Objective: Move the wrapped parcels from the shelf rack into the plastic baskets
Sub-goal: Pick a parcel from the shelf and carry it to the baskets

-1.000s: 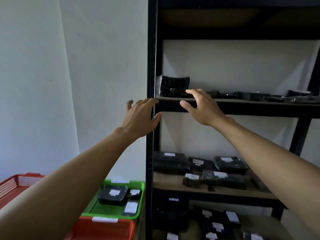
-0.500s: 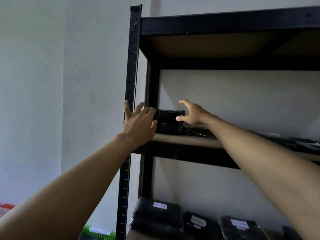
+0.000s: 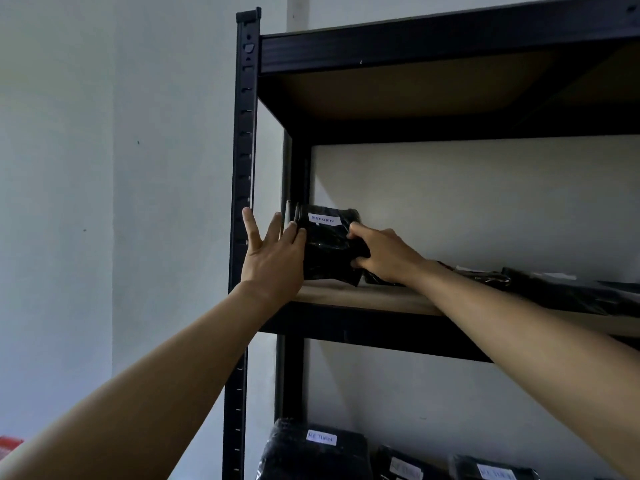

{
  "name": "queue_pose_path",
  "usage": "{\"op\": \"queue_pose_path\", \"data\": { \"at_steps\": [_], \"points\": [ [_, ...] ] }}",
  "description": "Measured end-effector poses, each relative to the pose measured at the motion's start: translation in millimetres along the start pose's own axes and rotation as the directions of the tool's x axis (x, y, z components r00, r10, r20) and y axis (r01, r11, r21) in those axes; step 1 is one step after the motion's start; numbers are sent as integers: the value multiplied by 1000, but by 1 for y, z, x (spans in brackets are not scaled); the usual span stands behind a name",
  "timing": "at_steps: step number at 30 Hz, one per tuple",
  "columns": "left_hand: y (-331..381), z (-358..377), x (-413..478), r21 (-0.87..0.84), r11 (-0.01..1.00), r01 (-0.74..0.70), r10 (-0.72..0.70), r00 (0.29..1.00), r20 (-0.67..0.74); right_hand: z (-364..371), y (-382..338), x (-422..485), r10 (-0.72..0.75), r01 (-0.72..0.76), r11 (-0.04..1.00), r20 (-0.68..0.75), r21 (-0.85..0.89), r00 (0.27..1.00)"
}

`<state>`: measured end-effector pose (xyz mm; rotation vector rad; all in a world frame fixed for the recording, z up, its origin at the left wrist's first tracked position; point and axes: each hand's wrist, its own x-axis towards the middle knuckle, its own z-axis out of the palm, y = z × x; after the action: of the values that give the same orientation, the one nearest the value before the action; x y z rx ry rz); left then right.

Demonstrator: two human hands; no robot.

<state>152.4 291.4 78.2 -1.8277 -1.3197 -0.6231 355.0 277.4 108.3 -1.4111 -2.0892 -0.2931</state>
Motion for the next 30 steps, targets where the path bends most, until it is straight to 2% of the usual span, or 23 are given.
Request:
{"op": "queue_pose_path", "data": {
  "at_steps": [7, 11, 13, 17, 21, 24, 27, 30],
  "points": [
    [-3, -2, 0, 24, 1000, 11, -11, 1000, 11, 2, 0, -1, 10, -10, 1000, -6, -13, 1000],
    [-1, -4, 0, 13, 999, -30, 30, 999, -42, 1, 2, 3, 53, -53, 998, -17, -20, 998],
    [1, -6, 3, -18, 998, -57, 56, 996, -64, 0, 4, 10, 85, -85, 996, 25, 16, 996],
    [10, -9, 7, -135, 985, -109, 98, 991, -86, -7, 16, 22, 132, -137, 990, 159, 23, 978],
    [20, -13, 13, -392, 910, -131, 123, 991, -48, -34, 38, 17, 225, -226, 974, 165, -13, 960],
    [29, -11, 21, -487, 861, -146, 169, 986, 2, -52, 75, 8, 372, -342, 925, 208, -165, 905],
    [44, -9, 31, -509, 843, -174, 213, 977, 19, -54, 109, -2, 533, -426, 826, 266, -369, 804],
    [63, -8, 40, -507, 834, -217, 264, 964, 23, -48, 125, -7, 591, -455, 793, 329, -405, 736]
  ]
}}
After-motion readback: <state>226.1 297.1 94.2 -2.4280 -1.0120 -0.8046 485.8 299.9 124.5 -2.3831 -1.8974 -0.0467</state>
